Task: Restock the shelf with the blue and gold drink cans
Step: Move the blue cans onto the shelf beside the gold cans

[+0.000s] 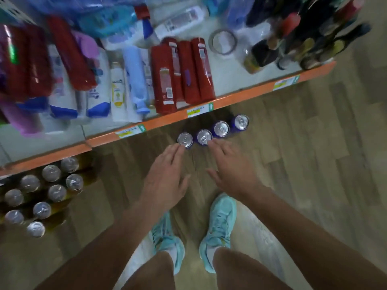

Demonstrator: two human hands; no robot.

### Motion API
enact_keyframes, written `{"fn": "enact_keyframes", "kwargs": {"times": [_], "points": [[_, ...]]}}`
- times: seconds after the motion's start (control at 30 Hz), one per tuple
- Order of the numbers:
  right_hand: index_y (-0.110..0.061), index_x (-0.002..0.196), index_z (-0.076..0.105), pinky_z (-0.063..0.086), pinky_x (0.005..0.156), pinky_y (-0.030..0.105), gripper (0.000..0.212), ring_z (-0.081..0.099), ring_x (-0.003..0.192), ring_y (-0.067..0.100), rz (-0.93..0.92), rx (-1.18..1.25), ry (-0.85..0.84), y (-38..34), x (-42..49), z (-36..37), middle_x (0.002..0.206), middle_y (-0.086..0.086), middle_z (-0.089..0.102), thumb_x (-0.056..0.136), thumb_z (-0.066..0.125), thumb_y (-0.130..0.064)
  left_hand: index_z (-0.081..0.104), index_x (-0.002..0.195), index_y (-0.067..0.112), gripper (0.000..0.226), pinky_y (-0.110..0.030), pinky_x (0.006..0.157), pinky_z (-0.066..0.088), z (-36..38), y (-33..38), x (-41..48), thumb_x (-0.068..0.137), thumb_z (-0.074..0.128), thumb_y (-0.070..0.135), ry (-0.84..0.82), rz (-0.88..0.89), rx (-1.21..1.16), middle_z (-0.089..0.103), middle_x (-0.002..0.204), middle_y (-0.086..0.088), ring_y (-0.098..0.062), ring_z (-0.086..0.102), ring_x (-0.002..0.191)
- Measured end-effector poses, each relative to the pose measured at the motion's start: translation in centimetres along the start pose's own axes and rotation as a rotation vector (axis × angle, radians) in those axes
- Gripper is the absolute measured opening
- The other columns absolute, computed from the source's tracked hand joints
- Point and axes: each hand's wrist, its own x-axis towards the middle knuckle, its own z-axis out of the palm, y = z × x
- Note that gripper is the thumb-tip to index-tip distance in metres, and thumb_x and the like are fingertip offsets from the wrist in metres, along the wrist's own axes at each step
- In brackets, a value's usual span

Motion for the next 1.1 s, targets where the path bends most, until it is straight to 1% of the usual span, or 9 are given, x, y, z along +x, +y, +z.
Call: {"fn": "enact_keyframes", "kwargs": {"times": [0.13,0.23,0.3,0.47,0.57,0.67,0.9,1.03,1.1], "points": [[-0.010,0.157,0.028,0.024,0.121,0.041,0.081,0.028,0.149,0.029,-0.022,-0.065,0.002,3.4,2.9,4.6,0.162,0.009,0.032,0.091,0.069,-0.032,0.030,0.157,0.011,0.085,-0.028,0.118,0.018,5.2,-3.1,3.3,0.088,0.073,0.037,0.032,0.011,0.016,0.033,0.161,-0.009,-0.025,0.033,0.147],[-0.006,0.150,0.044,0.032,0.117,0.045,0.084,0.044,0.141,0.033,-0.064,-0.185,0.096,5.6,5.3,7.7,0.152,0.013,0.047,0.077,0.082,-0.025,0.027,0.157,0.013,0.091,-0.036,0.118,0.032,8.6,-5.5,6.1,0.085,0.075,0.039,0.077,0.030,0.018,0.034,0.159,-0.010,-0.028,0.040,0.142],[-0.005,0.146,0.048,0.029,0.118,0.046,0.084,0.046,0.140,0.033,-0.095,-0.282,0.174,6.6,7.1,9.3,0.150,0.014,0.050,0.073,0.082,-0.026,0.022,0.159,0.014,0.097,-0.042,0.113,0.042,10.6,-6.7,7.8,0.083,0.076,0.041,0.101,0.049,0.009,0.033,0.159,-0.010,-0.029,0.044,0.138],[-0.006,0.154,0.033,0.018,0.124,0.050,0.094,0.036,0.145,0.031,-0.198,-0.458,0.256,8.1,11.1,12.0,0.154,0.013,0.043,0.080,0.075,-0.047,0.015,0.158,0.023,0.104,-0.037,0.098,0.050,14.4,-7.9,10.6,0.079,0.082,0.031,0.180,0.080,-0.133,0.023,0.159,0.001,-0.021,0.038,0.141],[-0.007,0.155,0.031,0.014,0.125,0.051,0.095,0.042,0.140,0.030,-0.218,-0.509,0.279,8.6,12.6,12.6,0.148,0.013,0.048,0.082,0.072,-0.051,0.026,0.155,0.022,0.096,-0.037,0.098,0.053,15.7,-8.9,11.6,0.078,0.083,0.023,0.286,0.148,-0.218,0.032,0.151,0.001,-0.019,0.043,0.135],[-0.004,0.152,0.035,0.012,0.125,0.052,0.094,0.050,0.131,0.031,-0.227,-0.542,0.336,9.0,13.2,12.8,0.134,0.013,0.057,0.081,0.073,-0.052,0.029,0.154,0.020,0.088,-0.039,0.101,0.052,16.5,-9.4,12.2,0.082,0.080,0.026,0.326,0.169,-0.279,0.036,0.150,0.000,-0.019,0.045,0.134],[-0.004,0.134,0.049,0.010,0.125,0.049,0.087,0.058,0.116,0.031,-0.220,-0.496,0.402,8.7,13.7,13.1,0.113,0.010,0.065,0.070,0.082,-0.053,0.035,0.147,0.017,0.082,-0.035,0.099,0.051,15.1,-9.3,13.3,0.080,0.082,0.026,0.287,0.127,-0.361,0.048,0.142,0.001,-0.016,0.052,0.127],[-0.014,0.124,0.051,0.009,0.126,0.043,0.080,0.061,0.113,0.023,-0.183,-0.310,0.404,7.8,12.9,11.4,0.112,0.001,0.065,0.064,0.085,-0.053,0.037,0.142,0.024,0.079,-0.038,0.098,0.051,13.5,-9.3,12.2,0.078,0.083,0.028,0.233,0.105,-0.405,0.053,0.136,0.006,-0.014,0.055,0.121],[-0.020,0.122,0.050,0.013,0.124,0.039,0.076,0.060,0.111,0.018,-0.209,-0.184,0.424,7.3,12.3,10.2,0.111,-0.004,0.063,0.064,0.085,-0.054,0.040,0.134,0.030,0.075,-0.031,0.092,0.050,12.3,-9.0,11.2,0.075,0.086,0.030,0.263,0.063,-0.451,0.058,0.127,0.012,-0.009,0.058,0.112]]}}
